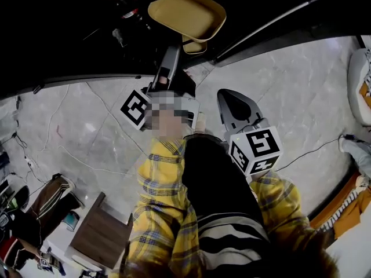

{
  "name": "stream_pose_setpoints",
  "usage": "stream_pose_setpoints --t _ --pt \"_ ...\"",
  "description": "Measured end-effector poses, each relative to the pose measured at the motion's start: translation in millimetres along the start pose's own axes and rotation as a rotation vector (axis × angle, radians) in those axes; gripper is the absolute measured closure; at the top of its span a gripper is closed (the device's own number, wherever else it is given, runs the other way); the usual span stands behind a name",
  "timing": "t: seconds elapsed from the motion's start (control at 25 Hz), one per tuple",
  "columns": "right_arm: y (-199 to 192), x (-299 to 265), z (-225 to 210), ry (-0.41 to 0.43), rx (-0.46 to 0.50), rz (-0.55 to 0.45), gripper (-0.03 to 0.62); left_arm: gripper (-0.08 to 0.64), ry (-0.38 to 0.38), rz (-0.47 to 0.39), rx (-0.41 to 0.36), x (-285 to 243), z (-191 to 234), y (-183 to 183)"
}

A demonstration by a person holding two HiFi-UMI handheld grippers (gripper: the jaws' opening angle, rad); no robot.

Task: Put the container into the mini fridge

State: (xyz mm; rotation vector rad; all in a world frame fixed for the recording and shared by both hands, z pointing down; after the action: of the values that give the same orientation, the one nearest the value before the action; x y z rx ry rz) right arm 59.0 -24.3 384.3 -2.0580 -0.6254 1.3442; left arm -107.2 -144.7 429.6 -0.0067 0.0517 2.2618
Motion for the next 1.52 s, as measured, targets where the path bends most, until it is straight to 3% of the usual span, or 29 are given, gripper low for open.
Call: stream_pose_setpoints --t 0.12,0.24,0.32,0.56,0.68,1.0,1.28,1.52 --pt "1 -1 -1 0.002 0.008 -0.004 0.566 0.26 0.005 0.003 -0.065 16 -3 -10" --pt "4 -4 -3 -0.002 0.024 -0.005 0.566 0.305 0.062 0.019 -0.193 31 -3 -16" --pt "6 -7 -5 -0.009 0.028 -0.005 0.566 0.351 0.129 0.034 -0.344 40 -5 -15" --pt "13 -15 -4 -0.014 0.046 -0.018 0.566 0.462 0.228 0.068 -0.947 58 -34 -19" --pt "17 -21 -4 -0.014 0.048 -0.031 0.566 0.483 0.252 0.061 -1.118 63 -42 -23" --pt "33 -41 -1 -0.012 0.089 -0.072 0.566 0.497 0.318 0.082 -1.292 69 -46 -23" --pt "55 -66 1 -0.011 0.122 -0.118 0.566 0.503 0.351 0.079 -1.348 76 -42 -18" --pt "68 -85 0 -0.016 0.153 -0.135 0.566 0.506 0.352 0.083 -1.345 80 -41 -17"
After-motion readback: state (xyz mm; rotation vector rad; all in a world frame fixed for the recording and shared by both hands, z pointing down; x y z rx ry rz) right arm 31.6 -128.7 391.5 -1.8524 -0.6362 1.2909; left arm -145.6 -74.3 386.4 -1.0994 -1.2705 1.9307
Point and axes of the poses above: the fingertips, and each gripper's own axes: x backward along the fingers, z to its left, y out of its top, the point moved 9 cm from there along x, backward along the fingers, and after that the axes turned 4 degrees about z, right-handed, at the moved point
